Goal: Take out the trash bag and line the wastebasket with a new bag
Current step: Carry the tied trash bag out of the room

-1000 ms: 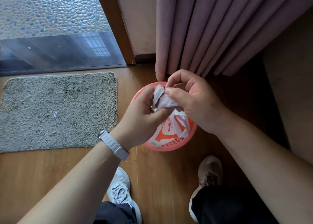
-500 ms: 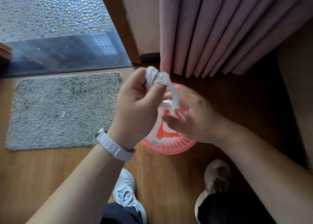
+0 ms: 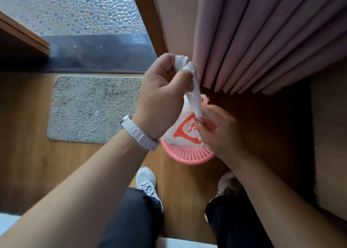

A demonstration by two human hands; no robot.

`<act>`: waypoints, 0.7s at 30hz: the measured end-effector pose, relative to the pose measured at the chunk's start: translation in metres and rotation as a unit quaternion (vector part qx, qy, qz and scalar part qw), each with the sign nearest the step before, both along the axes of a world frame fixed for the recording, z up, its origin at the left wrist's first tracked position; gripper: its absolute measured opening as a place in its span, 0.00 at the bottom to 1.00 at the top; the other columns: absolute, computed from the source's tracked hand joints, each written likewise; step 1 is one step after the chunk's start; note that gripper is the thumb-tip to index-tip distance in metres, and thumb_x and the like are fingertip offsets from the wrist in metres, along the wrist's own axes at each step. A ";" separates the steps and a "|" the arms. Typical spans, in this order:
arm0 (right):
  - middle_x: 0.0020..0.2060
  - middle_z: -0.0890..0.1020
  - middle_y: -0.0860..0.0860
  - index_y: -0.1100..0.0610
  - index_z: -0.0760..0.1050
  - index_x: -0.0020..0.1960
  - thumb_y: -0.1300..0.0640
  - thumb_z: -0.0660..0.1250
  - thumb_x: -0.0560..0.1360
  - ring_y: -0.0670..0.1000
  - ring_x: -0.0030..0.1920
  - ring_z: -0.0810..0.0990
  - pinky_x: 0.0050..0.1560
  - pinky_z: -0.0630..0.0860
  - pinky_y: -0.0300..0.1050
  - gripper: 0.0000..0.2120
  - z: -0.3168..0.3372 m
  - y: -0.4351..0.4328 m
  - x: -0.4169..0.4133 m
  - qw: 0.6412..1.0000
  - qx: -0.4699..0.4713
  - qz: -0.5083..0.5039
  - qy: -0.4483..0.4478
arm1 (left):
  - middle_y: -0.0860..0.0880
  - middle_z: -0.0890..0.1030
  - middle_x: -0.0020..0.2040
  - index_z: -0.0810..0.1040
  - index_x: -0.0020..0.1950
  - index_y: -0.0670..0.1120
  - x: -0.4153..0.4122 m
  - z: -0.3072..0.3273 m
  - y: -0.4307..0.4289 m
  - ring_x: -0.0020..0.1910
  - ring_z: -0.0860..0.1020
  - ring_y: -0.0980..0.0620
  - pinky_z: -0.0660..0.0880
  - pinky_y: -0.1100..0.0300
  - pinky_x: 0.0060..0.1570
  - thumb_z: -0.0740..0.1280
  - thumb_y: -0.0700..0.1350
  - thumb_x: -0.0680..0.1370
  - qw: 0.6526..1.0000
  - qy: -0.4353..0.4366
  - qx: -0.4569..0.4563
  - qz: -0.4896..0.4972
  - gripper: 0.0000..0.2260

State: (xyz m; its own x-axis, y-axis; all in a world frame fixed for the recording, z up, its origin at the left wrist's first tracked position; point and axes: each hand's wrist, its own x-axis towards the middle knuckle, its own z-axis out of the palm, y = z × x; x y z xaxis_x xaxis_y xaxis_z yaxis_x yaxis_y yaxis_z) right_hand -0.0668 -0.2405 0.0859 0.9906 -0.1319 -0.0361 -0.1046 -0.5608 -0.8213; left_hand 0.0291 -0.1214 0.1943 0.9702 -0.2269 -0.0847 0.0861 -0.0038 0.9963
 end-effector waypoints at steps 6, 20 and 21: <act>0.49 0.81 0.49 0.51 0.74 0.54 0.47 0.63 0.76 0.50 0.48 0.79 0.47 0.79 0.53 0.11 0.126 -0.018 0.015 0.994 -0.070 0.073 -0.040 | 0.31 0.75 0.38 0.75 0.42 0.38 0.002 0.124 0.007 0.39 0.71 0.43 0.71 0.38 0.40 0.66 0.37 0.75 0.999 0.001 0.031 0.021 0.03; 0.45 0.81 0.54 0.59 0.78 0.52 0.60 0.69 0.73 0.57 0.43 0.79 0.36 0.77 0.55 0.08 0.378 0.034 0.040 0.958 -0.126 0.223 -0.130 | 0.33 0.74 0.36 0.73 0.42 0.29 -0.023 0.367 0.084 0.38 0.71 0.44 0.70 0.47 0.41 0.66 0.37 0.74 0.994 -0.058 0.008 0.095 0.10; 0.46 0.81 0.54 0.59 0.78 0.53 0.59 0.69 0.73 0.58 0.44 0.79 0.38 0.77 0.56 0.08 0.390 0.043 0.043 0.953 -0.134 0.236 -0.136 | 0.37 0.74 0.36 0.74 0.41 0.31 -0.024 0.377 0.094 0.37 0.72 0.45 0.70 0.49 0.41 0.66 0.38 0.75 0.993 -0.066 0.009 0.102 0.09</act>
